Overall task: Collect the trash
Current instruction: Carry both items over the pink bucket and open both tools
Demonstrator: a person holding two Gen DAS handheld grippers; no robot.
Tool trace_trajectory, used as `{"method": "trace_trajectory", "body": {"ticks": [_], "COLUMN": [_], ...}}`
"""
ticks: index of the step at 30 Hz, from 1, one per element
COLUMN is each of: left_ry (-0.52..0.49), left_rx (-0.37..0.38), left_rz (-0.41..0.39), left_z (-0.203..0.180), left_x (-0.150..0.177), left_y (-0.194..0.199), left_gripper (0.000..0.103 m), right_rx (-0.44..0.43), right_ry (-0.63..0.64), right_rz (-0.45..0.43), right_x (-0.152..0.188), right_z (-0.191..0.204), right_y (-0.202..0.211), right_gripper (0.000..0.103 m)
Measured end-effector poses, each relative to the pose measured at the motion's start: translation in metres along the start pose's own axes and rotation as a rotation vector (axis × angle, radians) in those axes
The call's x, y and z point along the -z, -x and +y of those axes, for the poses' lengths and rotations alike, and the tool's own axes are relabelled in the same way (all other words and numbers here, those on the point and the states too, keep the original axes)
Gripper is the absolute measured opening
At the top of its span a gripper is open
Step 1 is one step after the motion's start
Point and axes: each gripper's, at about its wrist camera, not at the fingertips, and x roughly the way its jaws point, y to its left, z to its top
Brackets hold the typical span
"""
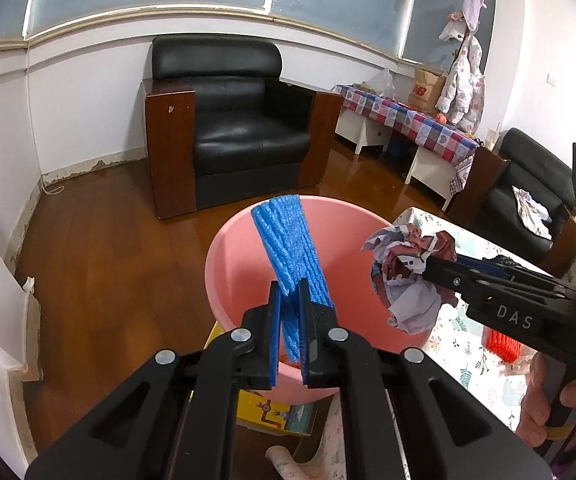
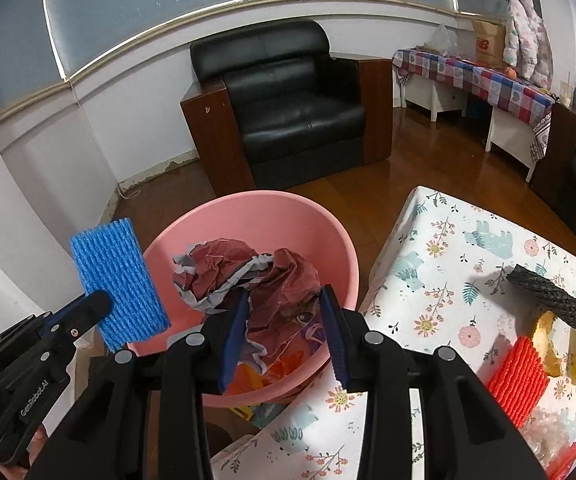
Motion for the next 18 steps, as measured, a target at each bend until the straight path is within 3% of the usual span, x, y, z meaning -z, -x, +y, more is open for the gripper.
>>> {"method": "trace_trajectory", "body": {"ticks": [5, 7, 9, 18], "left_ry": [0.042, 0.044, 0.044, 0.038], "left_rx": [0.044, 0.048, 0.054, 0.045], "left_rz": [0.033, 0.025, 0.021, 0.022], "left_z": [0.007, 0.008, 0.008, 0.01], "left_x": [-0.001, 0.001, 0.0, -0.001], "left_y": [-0.005, -0.004, -0.005, -0.008], "left_gripper": [0.012, 0.029, 0.036, 0.047], "right_rx": [0.0, 0.002, 0.002, -0.003], "right_ry": [-0.001, -0.001, -0.004, -0.006], "right_rz": [0.005, 0.007, 0.009, -0.01], "right_x": [0.0, 0.0, 0.0, -0.002], "right_z": [0.001, 0.001, 0.0, -0.001], "right_y": [-0.003, -0.004, -0.005, -0.001], "right_gripper": [0.038, 0.038, 0.038, 0.053]}}
